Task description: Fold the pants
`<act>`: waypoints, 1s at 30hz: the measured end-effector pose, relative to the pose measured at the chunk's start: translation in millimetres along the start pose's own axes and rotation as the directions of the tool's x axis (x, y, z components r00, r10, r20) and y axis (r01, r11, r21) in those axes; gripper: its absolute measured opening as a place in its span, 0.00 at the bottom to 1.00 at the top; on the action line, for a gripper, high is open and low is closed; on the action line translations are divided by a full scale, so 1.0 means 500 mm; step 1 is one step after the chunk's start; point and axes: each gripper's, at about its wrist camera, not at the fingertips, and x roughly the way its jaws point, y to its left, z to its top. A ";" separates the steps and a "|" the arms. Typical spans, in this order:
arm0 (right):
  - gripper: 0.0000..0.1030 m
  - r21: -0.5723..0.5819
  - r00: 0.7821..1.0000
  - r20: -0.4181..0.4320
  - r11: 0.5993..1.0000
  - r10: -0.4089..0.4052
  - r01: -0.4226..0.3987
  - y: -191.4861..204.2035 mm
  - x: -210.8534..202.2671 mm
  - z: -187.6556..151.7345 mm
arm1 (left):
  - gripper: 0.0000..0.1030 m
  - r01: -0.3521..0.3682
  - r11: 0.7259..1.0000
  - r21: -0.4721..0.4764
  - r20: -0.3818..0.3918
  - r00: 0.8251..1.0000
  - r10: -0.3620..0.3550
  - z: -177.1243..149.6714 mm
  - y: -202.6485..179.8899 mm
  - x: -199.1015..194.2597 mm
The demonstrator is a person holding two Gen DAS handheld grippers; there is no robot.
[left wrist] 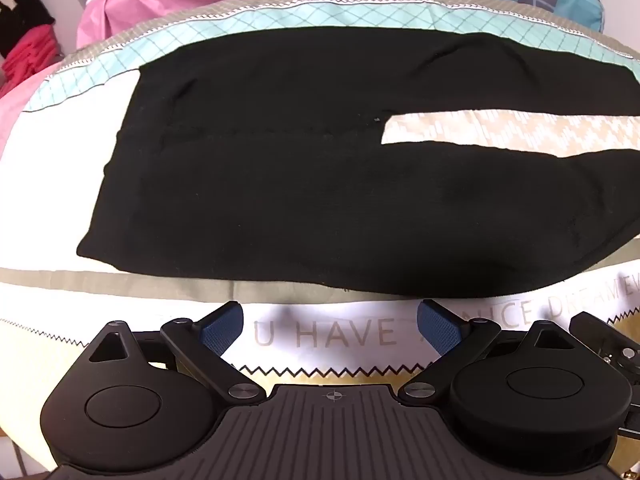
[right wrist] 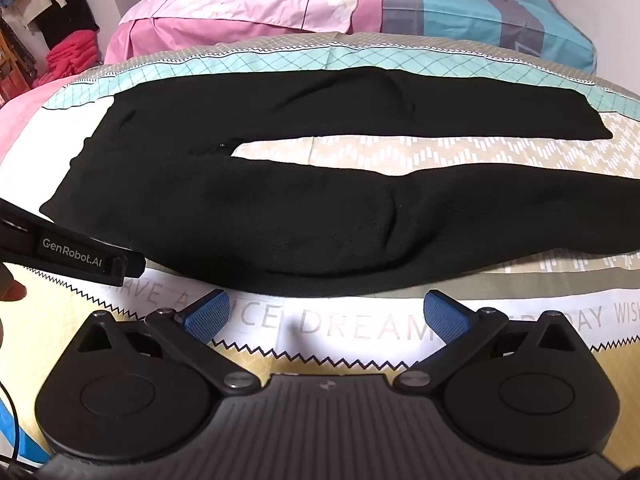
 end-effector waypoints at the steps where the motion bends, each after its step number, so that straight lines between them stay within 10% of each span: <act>1: 1.00 0.000 1.000 0.000 1.000 0.001 -0.001 0.000 0.000 0.000 | 1.00 0.002 1.000 0.003 0.001 1.000 -0.002 -0.001 -0.001 0.000; 30: 1.00 0.071 1.000 0.011 0.997 -0.008 0.007 -0.025 -0.013 -0.030 | 1.00 -0.020 0.998 0.061 -0.026 0.999 0.022 -0.008 -0.014 0.004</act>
